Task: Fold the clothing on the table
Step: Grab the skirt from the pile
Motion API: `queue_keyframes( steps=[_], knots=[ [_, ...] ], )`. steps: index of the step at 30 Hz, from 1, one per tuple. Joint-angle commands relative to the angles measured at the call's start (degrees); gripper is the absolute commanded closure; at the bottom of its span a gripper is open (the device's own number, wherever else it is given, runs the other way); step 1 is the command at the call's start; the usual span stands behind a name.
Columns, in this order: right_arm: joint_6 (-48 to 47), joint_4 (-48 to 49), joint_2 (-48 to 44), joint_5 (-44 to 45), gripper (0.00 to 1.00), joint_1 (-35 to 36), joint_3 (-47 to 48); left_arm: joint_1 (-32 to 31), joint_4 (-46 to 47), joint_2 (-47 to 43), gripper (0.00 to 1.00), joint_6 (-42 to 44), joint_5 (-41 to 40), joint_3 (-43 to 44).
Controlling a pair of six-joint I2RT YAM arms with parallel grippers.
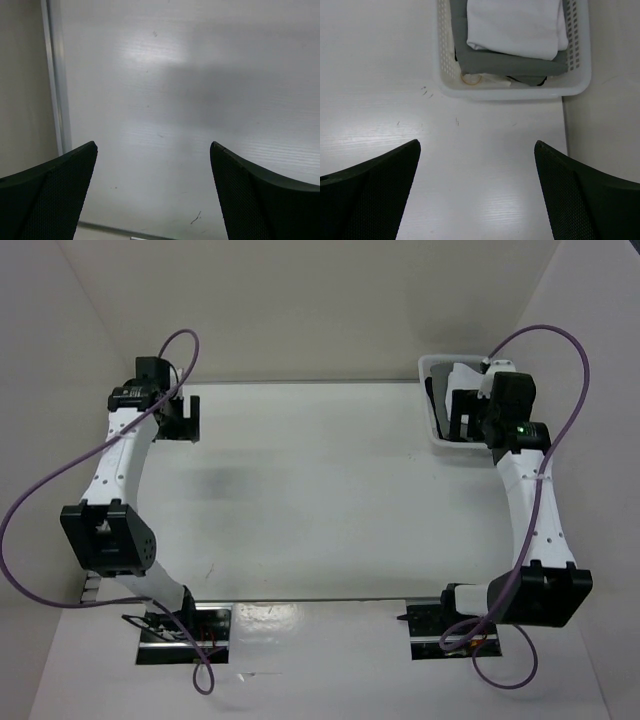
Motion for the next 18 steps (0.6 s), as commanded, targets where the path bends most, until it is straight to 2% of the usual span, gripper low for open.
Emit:
queue_keyframes(
  steps=[1, 4, 8, 12, 15, 18],
  knots=[
    [0.23, -1.12, 1.54, -0.31, 0.01, -0.15, 1.2, -1.87, 7.71, -8.66, 0.01, -1.19, 4.59, 2.33],
    [1.82, 1.51, -1.44, 1.62, 0.01, -0.15, -3.09, -2.49, 9.55, -9.97, 0.01, -0.58, 3.45, 1.55],
    [1.29, 1.43, -7.94, -0.4, 0.01, -4.98, -8.37, -5.39, 10.97, -11.92, 0.01, 0.57, 2.66, -0.39],
    [-1.08, 0.28, -13.92, 2.04, 0.01, -5.51, -12.32, -6.53, 10.44, -9.9, 0.01, 0.57, -1.29, 2.78],
    [-2.4, 0.28, -14.46, 3.38, 0.01, -5.51, -13.48, -7.06, 10.44, -8.24, 0.01, 0.04, -1.48, 3.3],
    [-2.4, 1.59, -11.22, 1.9, 0.01, -5.51, -12.95, -7.58, 9.92, -8.76, 0.01, 0.57, -0.25, 1.47]
  ],
)
